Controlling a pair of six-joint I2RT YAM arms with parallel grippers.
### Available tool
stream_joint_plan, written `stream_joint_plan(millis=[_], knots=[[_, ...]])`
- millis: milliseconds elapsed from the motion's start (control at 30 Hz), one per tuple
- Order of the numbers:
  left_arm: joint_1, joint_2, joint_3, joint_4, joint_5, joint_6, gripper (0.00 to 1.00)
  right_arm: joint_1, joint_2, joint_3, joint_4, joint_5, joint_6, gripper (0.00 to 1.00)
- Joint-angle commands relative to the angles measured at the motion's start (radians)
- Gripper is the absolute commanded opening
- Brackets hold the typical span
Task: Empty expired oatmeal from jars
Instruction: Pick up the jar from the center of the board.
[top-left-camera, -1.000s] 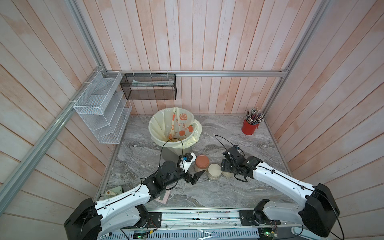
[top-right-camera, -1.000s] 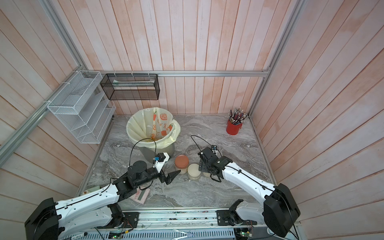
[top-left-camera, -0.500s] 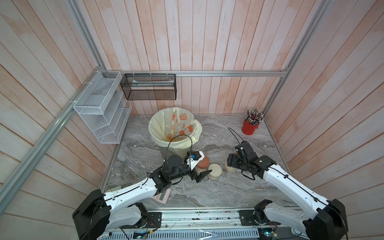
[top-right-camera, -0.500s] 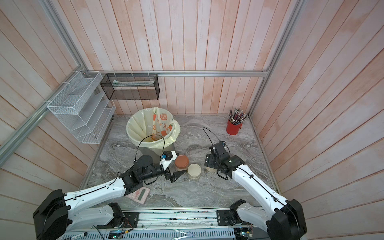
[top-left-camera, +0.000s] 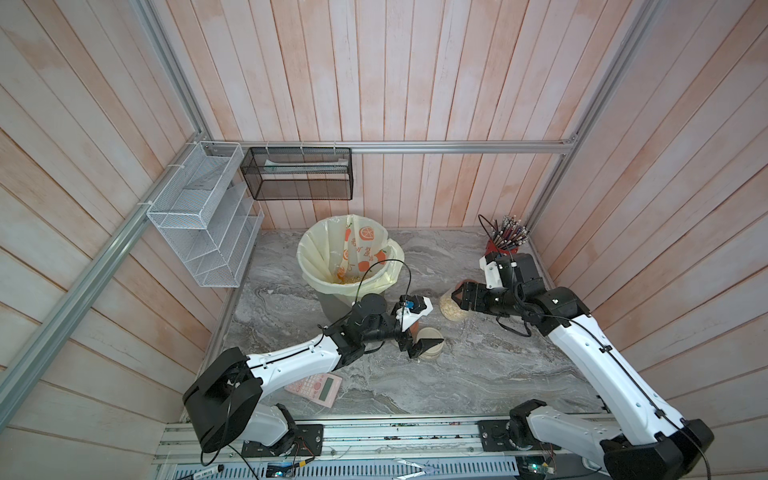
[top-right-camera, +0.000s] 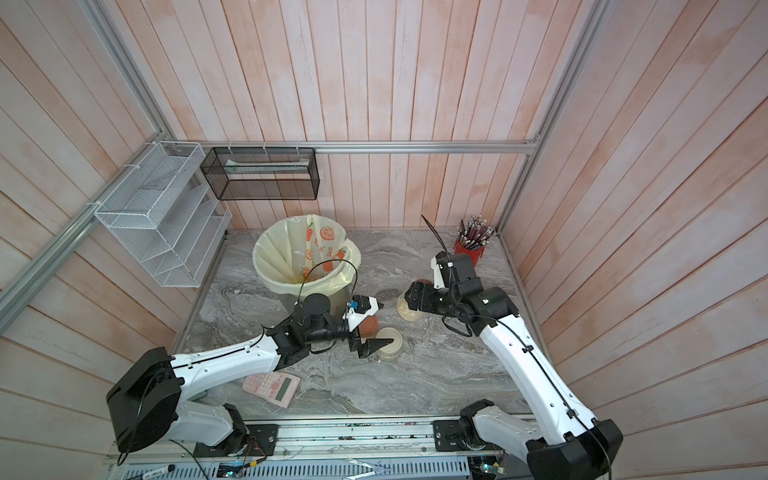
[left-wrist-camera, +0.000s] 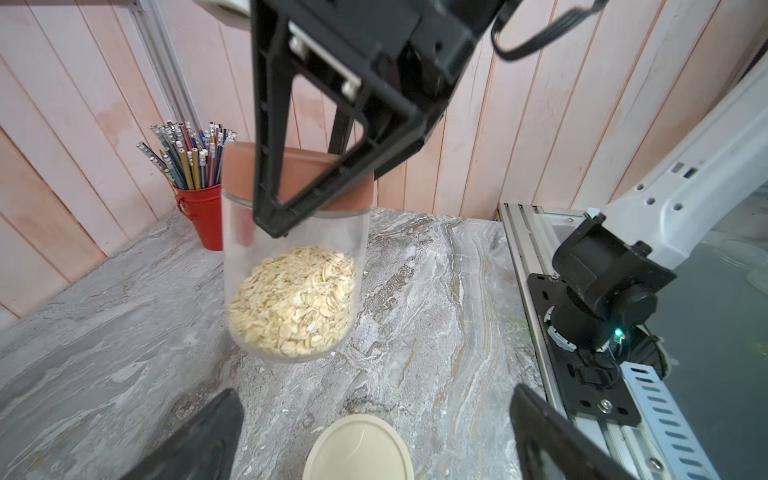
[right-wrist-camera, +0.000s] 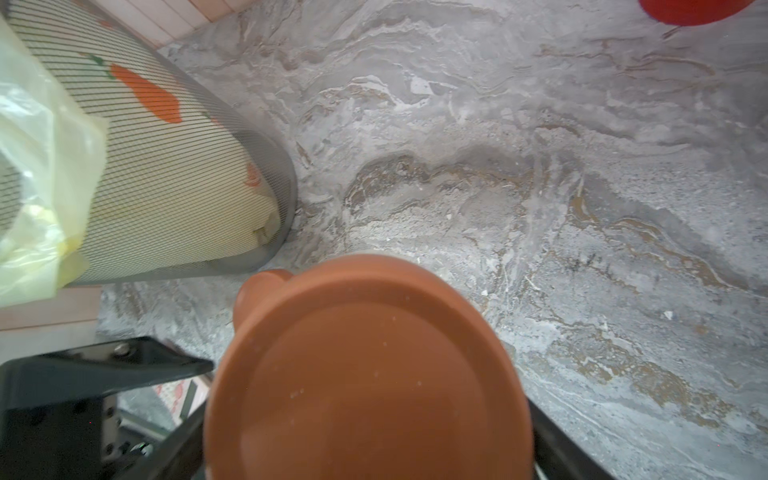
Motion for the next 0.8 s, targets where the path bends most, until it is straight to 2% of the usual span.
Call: stream_joint_plan(millis=[0, 300, 767], knots=[[-0.001, 0.028, 0.054, 0.033, 0.042, 0.044, 1.0, -0.006, 0.004, 0.07, -0.021, -0.136, -0.026, 0.46], [-0.002, 0.105, 0.106, 0.075, 0.032, 0.066, 1.0, -0.005, 0.009, 0.082, -0.012, -0.25, -0.016, 0.45], [-0.003, 0.174, 0.148, 0.057, 0.051, 0.066, 1.0, -0.005, -0.017, 0.121, -0.01, -0.28, 0.009, 0.44]])
